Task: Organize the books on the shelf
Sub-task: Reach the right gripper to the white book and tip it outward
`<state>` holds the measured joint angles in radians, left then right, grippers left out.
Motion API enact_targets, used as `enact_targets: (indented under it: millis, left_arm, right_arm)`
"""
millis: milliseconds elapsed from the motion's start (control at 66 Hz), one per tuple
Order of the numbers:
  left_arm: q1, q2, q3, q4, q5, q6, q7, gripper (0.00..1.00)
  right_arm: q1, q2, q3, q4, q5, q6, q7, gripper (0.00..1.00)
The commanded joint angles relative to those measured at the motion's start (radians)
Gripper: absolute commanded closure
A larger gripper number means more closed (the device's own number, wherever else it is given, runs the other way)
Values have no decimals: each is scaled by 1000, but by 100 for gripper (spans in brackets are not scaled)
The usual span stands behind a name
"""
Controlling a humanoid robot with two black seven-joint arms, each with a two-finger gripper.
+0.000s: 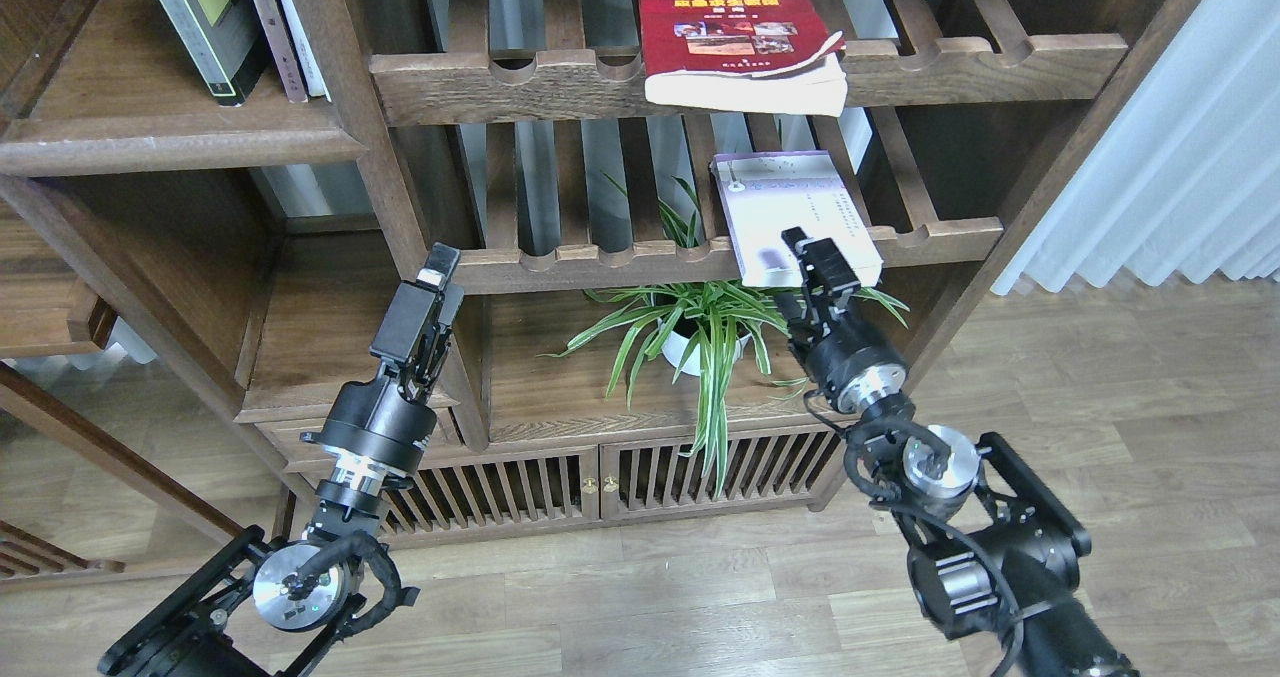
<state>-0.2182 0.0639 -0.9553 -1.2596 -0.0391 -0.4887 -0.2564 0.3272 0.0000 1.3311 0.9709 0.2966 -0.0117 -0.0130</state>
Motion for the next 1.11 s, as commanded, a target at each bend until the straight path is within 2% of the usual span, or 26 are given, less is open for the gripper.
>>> enact_targets:
  millis: [0,76,364,500,606,697,712,742,803,1091]
  left_arm:
    - [3,1,1,0,21,0,-1,0]
    - [3,5,1,0,22,0,-1,0]
    - [7,8,1,-11,22,0,-7,0]
    - [7,16,1,-14,22,0,-3,0]
    - [7,17,1,-14,22,0,-1,0]
    - [7,17,1,-14,22,0,0,0]
    - [7,17,1,-14,22,0,0,0]
    - [7,19,1,-14,22,0,0,0]
    - [5,19,1,-14,22,0,0,0]
    - [3,22,0,-14,22,0,3,0]
  right_arm:
    - [10,0,5,-5,1,-47,13,9]
    - [10,0,5,-11,1,-48,13,12]
    - [65,0,5,-72,4,-48,15,13]
    - [87,0,5,-101,26,-40,25,22]
    - [85,0,5,-101,42,-27,31,36]
    - [79,0,5,-101,55,18,44,63]
    - [78,0,5,-103,58,42,50,72]
    - [76,0,5,-107,61,85,61,85]
    - [75,0,3,-132,62,142,65,95]
    - [46,0,-10,-146,82,206,47,96]
